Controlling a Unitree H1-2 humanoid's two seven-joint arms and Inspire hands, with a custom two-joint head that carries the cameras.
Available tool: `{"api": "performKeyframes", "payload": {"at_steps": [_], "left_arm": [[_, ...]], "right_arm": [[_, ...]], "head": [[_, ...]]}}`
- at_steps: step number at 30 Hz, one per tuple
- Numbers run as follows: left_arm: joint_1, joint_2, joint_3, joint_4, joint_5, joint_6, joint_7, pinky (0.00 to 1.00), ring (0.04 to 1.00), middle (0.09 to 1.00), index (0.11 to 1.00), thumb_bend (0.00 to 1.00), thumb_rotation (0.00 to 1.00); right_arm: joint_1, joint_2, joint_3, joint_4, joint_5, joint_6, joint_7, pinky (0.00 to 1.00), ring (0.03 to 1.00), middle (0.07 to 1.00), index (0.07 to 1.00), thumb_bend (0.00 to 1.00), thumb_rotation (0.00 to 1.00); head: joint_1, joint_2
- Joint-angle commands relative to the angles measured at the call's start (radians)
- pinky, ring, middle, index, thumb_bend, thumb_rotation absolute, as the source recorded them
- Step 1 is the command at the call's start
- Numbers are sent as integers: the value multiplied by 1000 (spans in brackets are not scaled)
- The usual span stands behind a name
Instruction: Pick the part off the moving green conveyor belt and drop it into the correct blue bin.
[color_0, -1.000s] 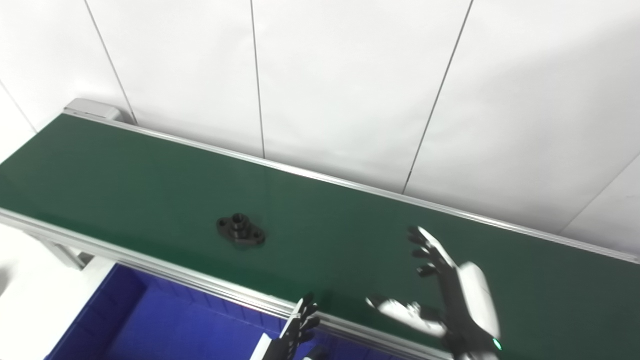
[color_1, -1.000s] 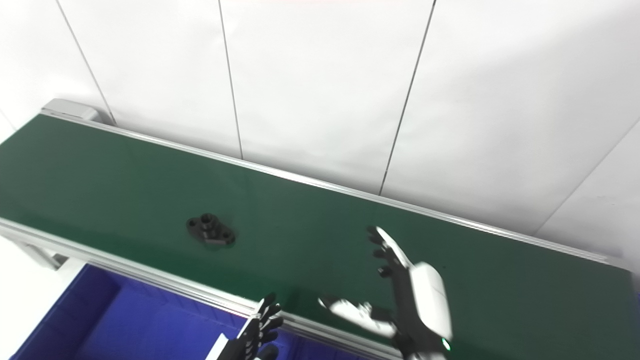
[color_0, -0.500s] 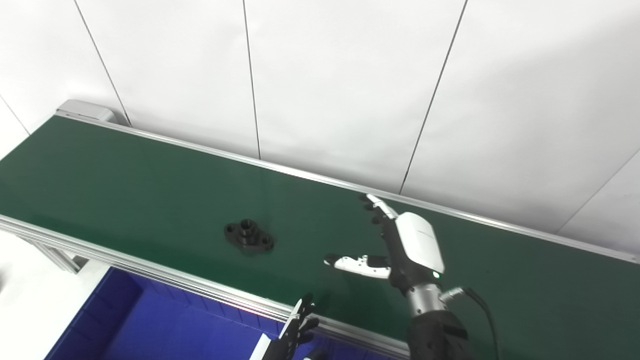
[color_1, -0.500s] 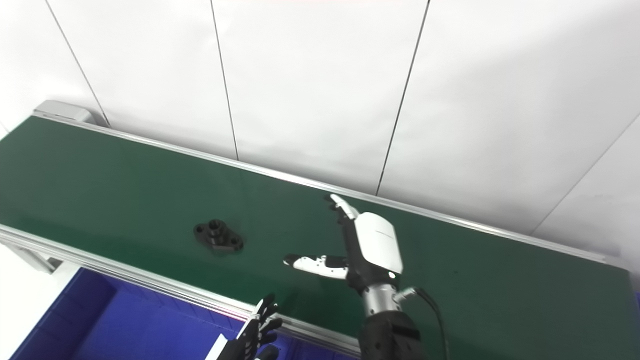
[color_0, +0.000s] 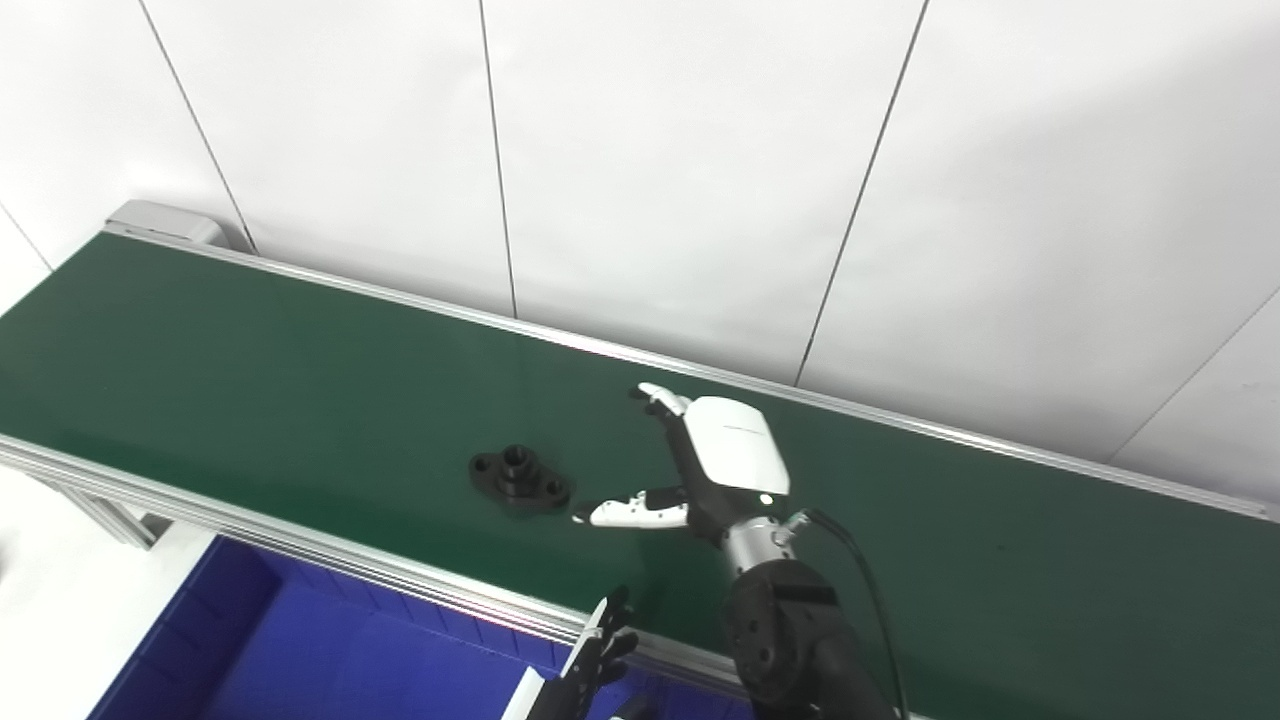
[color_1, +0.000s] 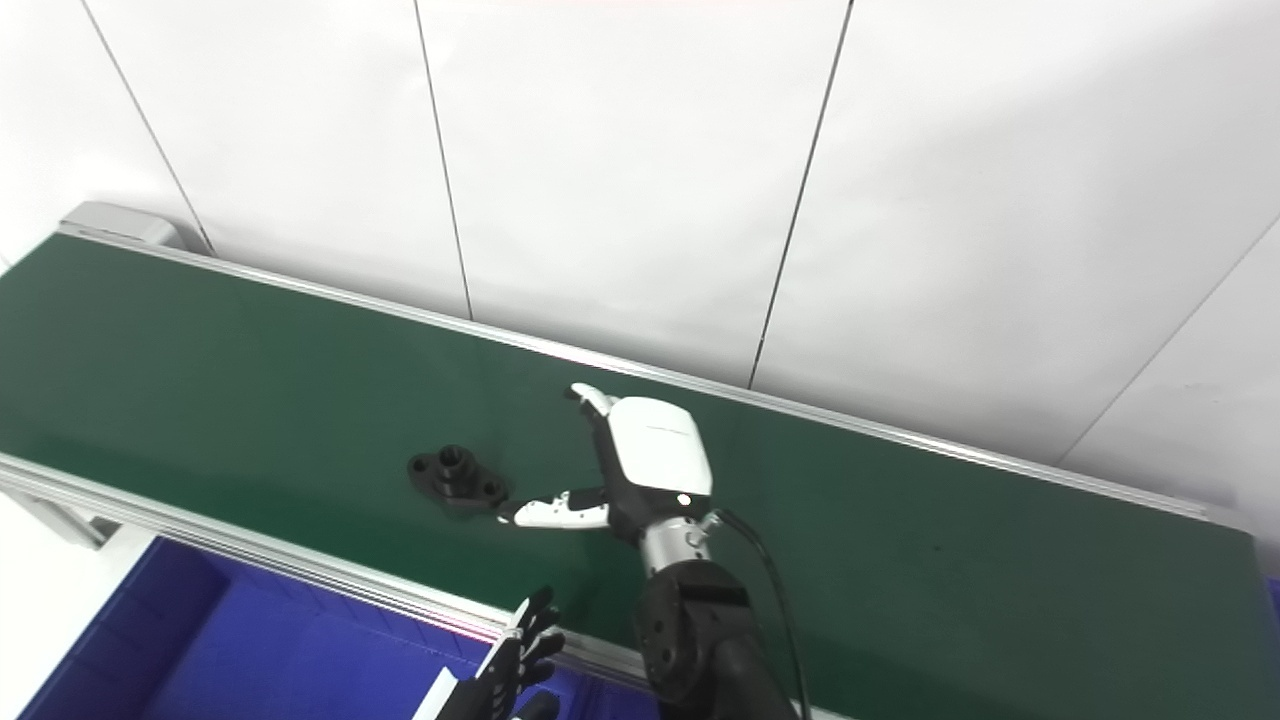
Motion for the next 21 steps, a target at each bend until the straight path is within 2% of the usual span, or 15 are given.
{"api": "performKeyframes", "payload": {"at_steps": [1, 9, 16, 21], "left_arm": [[20, -58, -51, -24, 1, -39, 11, 898, 916, 969, 1000, 613, 896], [27, -64, -65, -19, 24, -55, 27, 879, 913, 968, 1000, 613, 901], [43, -75, -78, -25, 44, -63, 41, 869, 908, 966, 1000, 604, 898], [53, -76, -89, -33, 43, -60, 43, 867, 896, 957, 1000, 597, 882]], "right_arm": [[-52, 29, 15, -6, -5, 13, -10, 512, 660, 783, 846, 926, 635], [-84, 58, 54, 79, 0, 20, -22, 500, 628, 775, 837, 941, 625], [-94, 65, 62, 140, 17, 28, -26, 480, 595, 755, 838, 924, 616], [-98, 54, 54, 180, 48, 42, -6, 526, 650, 784, 846, 913, 622]], "head": [[1, 3], [8, 7], [22, 11], [32, 15]]}}
